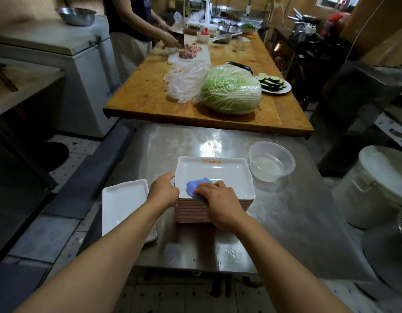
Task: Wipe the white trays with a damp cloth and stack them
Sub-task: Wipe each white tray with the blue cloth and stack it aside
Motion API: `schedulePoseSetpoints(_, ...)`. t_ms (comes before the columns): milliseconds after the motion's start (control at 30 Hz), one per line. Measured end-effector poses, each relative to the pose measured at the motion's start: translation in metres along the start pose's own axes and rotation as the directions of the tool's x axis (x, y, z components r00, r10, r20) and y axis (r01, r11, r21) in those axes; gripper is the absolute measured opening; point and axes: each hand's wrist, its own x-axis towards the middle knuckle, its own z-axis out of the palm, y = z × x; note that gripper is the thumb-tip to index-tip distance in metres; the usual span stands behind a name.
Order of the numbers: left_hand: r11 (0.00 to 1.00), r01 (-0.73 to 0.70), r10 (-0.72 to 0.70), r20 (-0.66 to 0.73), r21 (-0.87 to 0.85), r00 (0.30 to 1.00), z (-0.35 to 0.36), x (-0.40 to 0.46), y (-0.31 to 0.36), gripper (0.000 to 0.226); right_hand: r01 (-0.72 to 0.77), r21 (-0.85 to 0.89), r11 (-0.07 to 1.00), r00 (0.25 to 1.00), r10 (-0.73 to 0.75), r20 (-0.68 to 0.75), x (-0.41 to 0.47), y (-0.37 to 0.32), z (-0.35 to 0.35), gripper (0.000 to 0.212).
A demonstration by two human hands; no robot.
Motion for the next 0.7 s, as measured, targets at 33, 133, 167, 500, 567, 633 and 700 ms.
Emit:
schedulePoseSetpoints(33,1.000,0.003,-0.003,-0.008,0.007,1.000,0.001,0.000,0.000,0.055,-0.049,-0.052,0.997,0.999,0.048,-0.017,-0.007,0.007,-0.005,0.049)
schedulePoseSetpoints(133,1.000,-0.003,0.004,-0.025,0.022,1.000,0.004,0.001,-0.002,0.052,-0.194,-0.162,0.967,0.980,0.185,-0.072,-0.031,0.032,-0.018,0.045)
schedulePoseSetpoints(167,0.999,-0.013,0.014,-0.033,0.039,0.999,0.005,0.001,-0.002,0.050,-0.229,-0.190,0.955,0.972,0.215,-0.093,-0.037,0.038,-0.022,0.043)
schedulePoseSetpoints(500,0.819,-0.207,0.341,-0.164,0.535,0.926,0.016,-0.033,0.019,0.043,-0.313,0.213,0.926,0.829,0.375,-0.415,-0.057,0.049,-0.046,0.013)
schedulePoseSetpoints(567,0.723,-0.400,0.506,-0.037,0.564,0.862,0.029,-0.040,0.026,0.042,-0.287,0.312,0.906,0.822,0.400,-0.406,-0.063,0.053,-0.051,0.017)
schedulePoseSetpoints(633,0.609,-0.493,0.549,0.119,0.621,0.827,0.043,-0.042,0.033,0.039,-0.284,0.368,0.885,0.824,0.422,-0.378,-0.066,0.055,-0.054,0.022)
schedulePoseSetpoints(700,0.503,-0.513,0.560,0.189,0.696,0.806,0.055,-0.043,0.035,0.031,-0.297,0.383,0.875,0.813,0.442,-0.380,-0.070,0.057,-0.054,0.020)
